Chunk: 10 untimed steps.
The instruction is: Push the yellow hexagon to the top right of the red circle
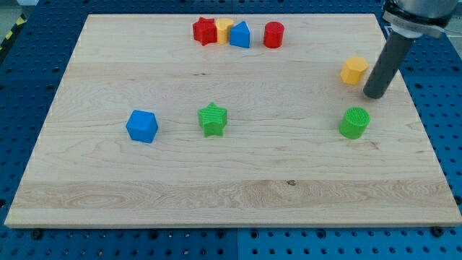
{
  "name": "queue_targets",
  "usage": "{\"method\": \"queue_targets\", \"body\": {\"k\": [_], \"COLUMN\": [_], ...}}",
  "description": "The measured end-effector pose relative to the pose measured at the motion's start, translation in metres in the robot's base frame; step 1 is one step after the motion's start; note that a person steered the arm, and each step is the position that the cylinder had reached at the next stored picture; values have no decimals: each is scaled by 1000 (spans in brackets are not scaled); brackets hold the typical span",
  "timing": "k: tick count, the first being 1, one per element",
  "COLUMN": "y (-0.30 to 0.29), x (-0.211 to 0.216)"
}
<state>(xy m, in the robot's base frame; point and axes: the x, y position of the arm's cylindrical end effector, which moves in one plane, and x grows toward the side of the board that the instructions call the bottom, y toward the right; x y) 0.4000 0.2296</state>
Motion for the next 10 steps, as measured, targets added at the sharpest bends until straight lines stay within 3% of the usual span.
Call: {"method": "queue_targets", "body": {"k": [2, 3, 4, 5, 6, 8, 10], "y": [-67, -52, -13, 23, 13, -66, -74], "x": [-62, -42, 12, 14, -23, -100, -103]}}
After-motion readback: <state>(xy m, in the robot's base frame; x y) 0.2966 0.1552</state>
